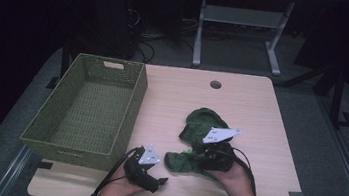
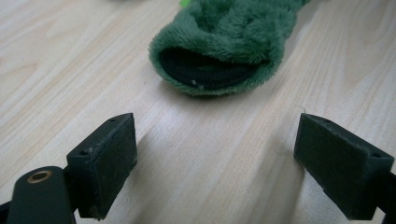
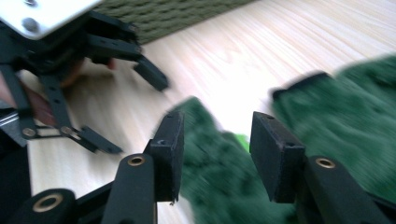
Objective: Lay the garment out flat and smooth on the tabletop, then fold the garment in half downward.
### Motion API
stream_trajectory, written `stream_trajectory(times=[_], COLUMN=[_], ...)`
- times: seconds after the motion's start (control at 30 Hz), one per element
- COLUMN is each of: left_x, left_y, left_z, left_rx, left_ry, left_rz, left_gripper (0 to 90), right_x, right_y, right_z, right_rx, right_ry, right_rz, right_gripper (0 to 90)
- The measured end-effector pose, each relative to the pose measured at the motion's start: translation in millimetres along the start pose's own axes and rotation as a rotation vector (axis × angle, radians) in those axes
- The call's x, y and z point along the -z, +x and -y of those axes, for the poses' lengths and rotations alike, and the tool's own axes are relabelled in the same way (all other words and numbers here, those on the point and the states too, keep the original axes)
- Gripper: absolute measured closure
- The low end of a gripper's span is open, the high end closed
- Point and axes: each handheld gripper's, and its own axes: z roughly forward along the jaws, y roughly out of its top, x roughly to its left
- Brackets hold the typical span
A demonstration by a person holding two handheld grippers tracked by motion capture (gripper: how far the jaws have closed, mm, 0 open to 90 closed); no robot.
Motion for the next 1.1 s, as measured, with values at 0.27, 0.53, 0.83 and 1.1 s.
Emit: stream_trajectory(times=[0.27, 0.53, 0.83, 1.1], left_x=[0.0, -0.2, -0.5, -0.3], left_y=[-0.2, -0.1, 0.9, 1.7], left_z=[4.7, 4.7, 3.5, 3.3], left_rx=[0.008, 0.007, -0.004, -0.017], left_ry=[-0.037, -0.038, -0.032, -0.026], left_rz=[0.006, 0.006, 0.011, 0.01], left_gripper=[12.5, 12.4, 12.4, 12.4], right_x=[-24.1, -53.7, -80.7, -84.9], right_y=[19.1, 34.8, 31.7, 36.3], right_z=[-8.9, -10.6, 0.0, 4.3], right_rx=[0.049, 0.097, 0.102, 0.139], right_ry=[0.042, 0.107, 0.164, 0.155], right_rz=[-0.065, -0.051, -0.012, 0.03], right_gripper=[75.5, 73.7, 71.4, 78.1])
